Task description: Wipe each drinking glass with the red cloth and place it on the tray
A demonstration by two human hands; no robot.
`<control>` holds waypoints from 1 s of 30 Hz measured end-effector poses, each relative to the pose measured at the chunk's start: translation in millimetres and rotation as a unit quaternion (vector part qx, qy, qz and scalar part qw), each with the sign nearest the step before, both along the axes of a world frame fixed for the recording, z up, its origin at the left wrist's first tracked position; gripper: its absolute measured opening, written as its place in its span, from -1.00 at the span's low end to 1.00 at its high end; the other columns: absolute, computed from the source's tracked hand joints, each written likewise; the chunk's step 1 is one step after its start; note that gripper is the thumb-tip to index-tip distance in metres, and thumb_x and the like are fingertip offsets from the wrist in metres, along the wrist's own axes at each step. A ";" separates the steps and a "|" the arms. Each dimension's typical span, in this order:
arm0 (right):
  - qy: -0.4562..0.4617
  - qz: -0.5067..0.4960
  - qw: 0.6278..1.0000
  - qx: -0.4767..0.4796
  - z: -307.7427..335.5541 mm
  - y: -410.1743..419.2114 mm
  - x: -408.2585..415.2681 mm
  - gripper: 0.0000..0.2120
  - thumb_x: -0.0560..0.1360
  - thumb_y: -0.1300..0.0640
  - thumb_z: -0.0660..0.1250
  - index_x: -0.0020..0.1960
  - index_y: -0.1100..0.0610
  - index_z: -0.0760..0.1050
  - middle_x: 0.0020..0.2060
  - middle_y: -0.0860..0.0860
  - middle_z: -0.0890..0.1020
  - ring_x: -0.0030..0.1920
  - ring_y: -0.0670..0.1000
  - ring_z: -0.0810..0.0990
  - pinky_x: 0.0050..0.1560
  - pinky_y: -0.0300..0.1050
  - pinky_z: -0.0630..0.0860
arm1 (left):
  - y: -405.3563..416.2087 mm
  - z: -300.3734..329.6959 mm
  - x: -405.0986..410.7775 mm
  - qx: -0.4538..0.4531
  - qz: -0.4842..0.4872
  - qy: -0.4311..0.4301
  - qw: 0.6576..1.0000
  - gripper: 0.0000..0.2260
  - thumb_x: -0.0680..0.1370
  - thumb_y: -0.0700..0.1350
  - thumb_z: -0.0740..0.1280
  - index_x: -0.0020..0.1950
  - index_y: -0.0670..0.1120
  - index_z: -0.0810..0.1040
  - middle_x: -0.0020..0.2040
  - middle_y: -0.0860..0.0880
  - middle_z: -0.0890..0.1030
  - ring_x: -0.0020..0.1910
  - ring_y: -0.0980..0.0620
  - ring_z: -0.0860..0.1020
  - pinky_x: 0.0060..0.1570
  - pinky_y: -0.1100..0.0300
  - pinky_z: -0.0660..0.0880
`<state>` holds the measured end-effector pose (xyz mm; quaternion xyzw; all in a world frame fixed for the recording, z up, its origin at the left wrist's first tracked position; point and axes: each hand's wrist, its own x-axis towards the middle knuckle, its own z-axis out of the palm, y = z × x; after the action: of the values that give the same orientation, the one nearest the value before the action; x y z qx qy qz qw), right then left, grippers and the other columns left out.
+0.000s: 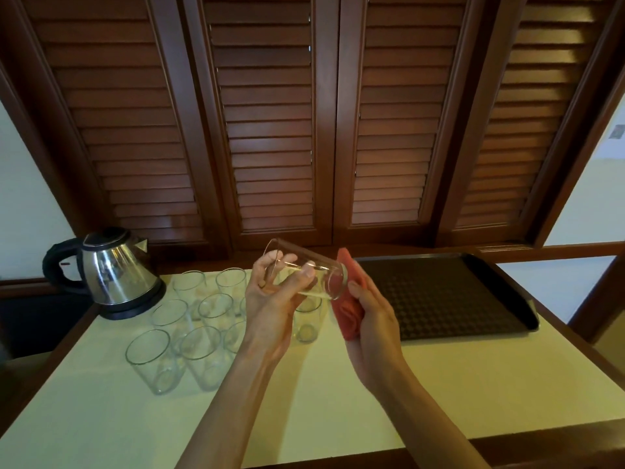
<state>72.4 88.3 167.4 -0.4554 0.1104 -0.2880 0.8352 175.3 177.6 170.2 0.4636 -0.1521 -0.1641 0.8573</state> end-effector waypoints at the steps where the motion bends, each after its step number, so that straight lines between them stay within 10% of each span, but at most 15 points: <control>1: -0.004 -0.019 0.999 -0.039 1.6 0.5 1.4 -0.57 0.58 0.12 0.22 0.44 -0.03 0.47 0.33 -0.10 0.59 0.34 -0.08 0.55 0.37 -0.05 0.46 | -0.6 0.8 0.3 -0.003 0.000 -0.002 1.000 -0.46 0.32 -0.28 0.61 0.23 -0.06 0.50 0.27 -0.17 0.61 0.16 -0.21 0.70 0.13 -0.11 0.60; 8: -0.010 -0.059 0.994 -0.094 -6.4 7.3 5.2 -0.65 0.65 0.08 0.16 0.38 -0.11 0.48 0.24 -0.04 0.66 0.30 0.02 0.59 0.27 -0.03 0.53 | 1.3 3.6 3.4 -0.045 -0.009 -0.020 0.999 -0.48 0.36 -0.27 0.59 0.22 -0.06 0.46 0.20 -0.21 0.56 0.18 -0.25 0.69 0.31 -0.31 0.53; 20: -0.017 -0.041 0.997 -0.065 5.6 10.3 7.4 -0.65 0.66 0.09 0.14 0.40 -0.04 0.46 0.21 -0.01 0.67 0.24 0.00 0.63 0.24 -0.04 0.56 | -0.1 9.3 4.6 -0.098 0.023 -0.015 0.995 -0.51 0.33 -0.26 0.53 0.19 -0.02 0.49 0.21 -0.18 0.58 0.12 -0.18 0.72 0.01 -0.01 0.66; 26: -0.033 0.008 0.996 0.080 10.6 0.6 7.3 -0.63 0.70 0.14 0.05 0.43 0.06 0.47 0.25 0.08 0.66 0.25 0.02 0.64 0.03 -0.21 0.62 | -1.7 1.5 -4.5 -0.092 -0.020 -0.058 0.994 -0.39 0.29 -0.23 0.58 0.27 -0.09 0.42 0.20 -0.12 0.63 0.30 -0.14 0.64 0.24 0.01 0.62; 30: -0.033 0.036 0.980 0.193 6.4 3.6 12.7 -0.61 0.63 0.14 0.15 0.41 0.19 0.48 0.27 0.21 0.62 0.32 0.14 0.58 0.32 0.00 0.52 | -2.0 4.3 2.2 -0.064 0.002 -0.102 0.993 -0.33 0.19 -0.17 0.61 0.27 -0.07 0.48 0.11 -0.05 0.69 0.18 0.00 0.64 0.19 0.14 0.60</control>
<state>85.1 91.9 173.8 -0.2794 0.1197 -0.2458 0.9204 177.5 175.6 174.5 0.4225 -0.2480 -0.1039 0.8655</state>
